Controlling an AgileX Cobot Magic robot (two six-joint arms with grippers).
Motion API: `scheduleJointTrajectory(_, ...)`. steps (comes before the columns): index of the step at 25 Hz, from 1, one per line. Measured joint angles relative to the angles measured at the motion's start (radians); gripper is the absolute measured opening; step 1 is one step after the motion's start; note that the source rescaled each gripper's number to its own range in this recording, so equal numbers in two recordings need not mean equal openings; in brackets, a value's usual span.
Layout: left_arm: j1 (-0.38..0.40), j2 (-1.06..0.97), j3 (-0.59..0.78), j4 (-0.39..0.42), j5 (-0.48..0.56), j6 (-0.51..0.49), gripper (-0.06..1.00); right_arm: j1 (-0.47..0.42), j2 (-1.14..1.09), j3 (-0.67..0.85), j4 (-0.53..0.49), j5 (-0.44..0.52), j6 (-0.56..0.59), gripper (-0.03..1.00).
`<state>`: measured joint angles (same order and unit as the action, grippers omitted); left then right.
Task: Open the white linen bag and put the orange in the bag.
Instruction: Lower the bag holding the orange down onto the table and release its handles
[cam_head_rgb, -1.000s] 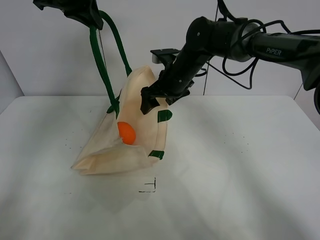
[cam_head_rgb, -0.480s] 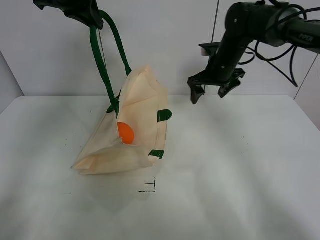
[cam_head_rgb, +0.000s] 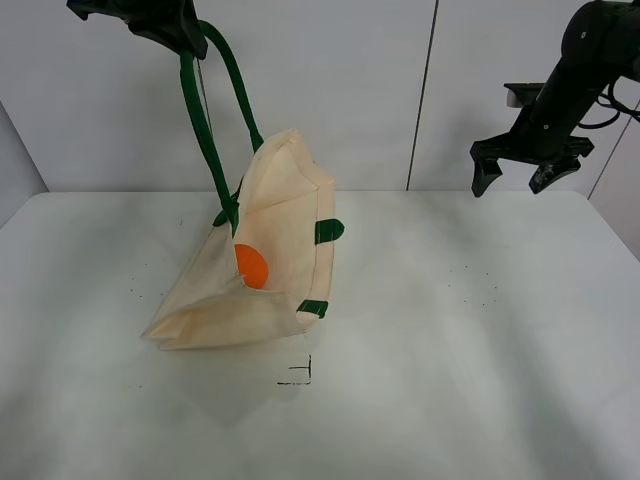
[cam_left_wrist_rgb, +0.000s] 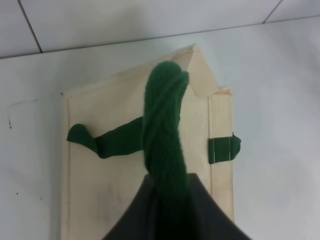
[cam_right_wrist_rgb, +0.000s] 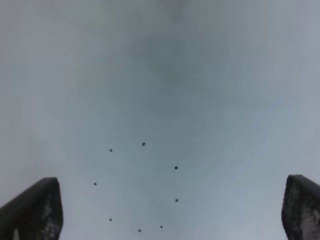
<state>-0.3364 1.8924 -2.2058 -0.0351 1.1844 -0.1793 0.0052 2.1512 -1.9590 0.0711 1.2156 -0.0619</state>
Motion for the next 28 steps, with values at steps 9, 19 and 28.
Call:
scheduleJointTrajectory(9,0.0,0.0,0.0,0.0,0.0,0.0,0.0,0.049,-0.096,0.137,-0.048,0.001,-0.01,1.0)
scheduleJointTrajectory(19,0.0,0.0,0.0,0.0,0.0,0.0,0.0,0.048,-0.561,0.661,-0.047,0.001,-0.011,1.0)
scheduleJointTrajectory(28,0.0,0.0,0.0,0.0,0.0,-0.001,0.0,0.048,-1.16,1.168,-0.045,-0.001,-0.007,1.0)
